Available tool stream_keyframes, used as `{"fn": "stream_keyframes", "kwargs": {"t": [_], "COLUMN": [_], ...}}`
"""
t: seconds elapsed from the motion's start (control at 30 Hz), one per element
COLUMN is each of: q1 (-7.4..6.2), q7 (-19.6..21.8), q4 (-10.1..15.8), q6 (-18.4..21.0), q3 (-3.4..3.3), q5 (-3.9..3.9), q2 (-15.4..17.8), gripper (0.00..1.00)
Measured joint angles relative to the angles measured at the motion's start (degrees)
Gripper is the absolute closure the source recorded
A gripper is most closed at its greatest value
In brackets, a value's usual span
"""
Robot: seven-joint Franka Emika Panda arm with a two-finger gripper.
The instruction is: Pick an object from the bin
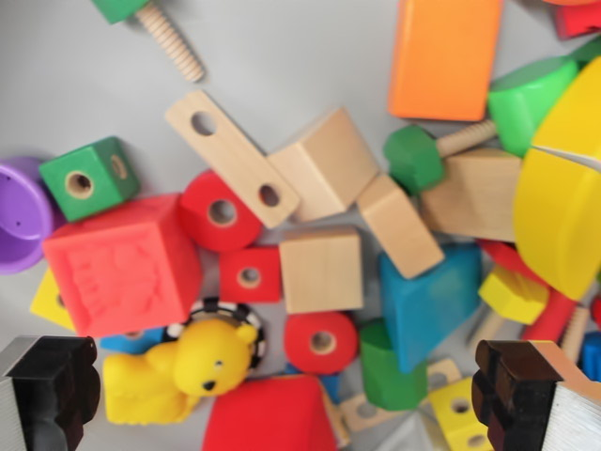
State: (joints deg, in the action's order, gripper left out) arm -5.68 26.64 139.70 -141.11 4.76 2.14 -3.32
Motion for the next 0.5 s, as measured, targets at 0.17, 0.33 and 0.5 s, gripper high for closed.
{"fn": "stream_keyframes", "kwargs": {"t": [0.17, 0.33, 0.5], "q1": [-0.84, -1.73, -2.66], "q7": [-1.32, -2.64, -3.91], "q4": [1.33, 2.57, 3.68], "q6": [-2.27, -4.6, -7.02], "q3": [0.8, 1.65, 2.54], "q5": [0.0, 0.0, 0.02], "q2": [-0.72, -1.62, -2.7], "gripper": [0.0, 0.0, 0.0]}}
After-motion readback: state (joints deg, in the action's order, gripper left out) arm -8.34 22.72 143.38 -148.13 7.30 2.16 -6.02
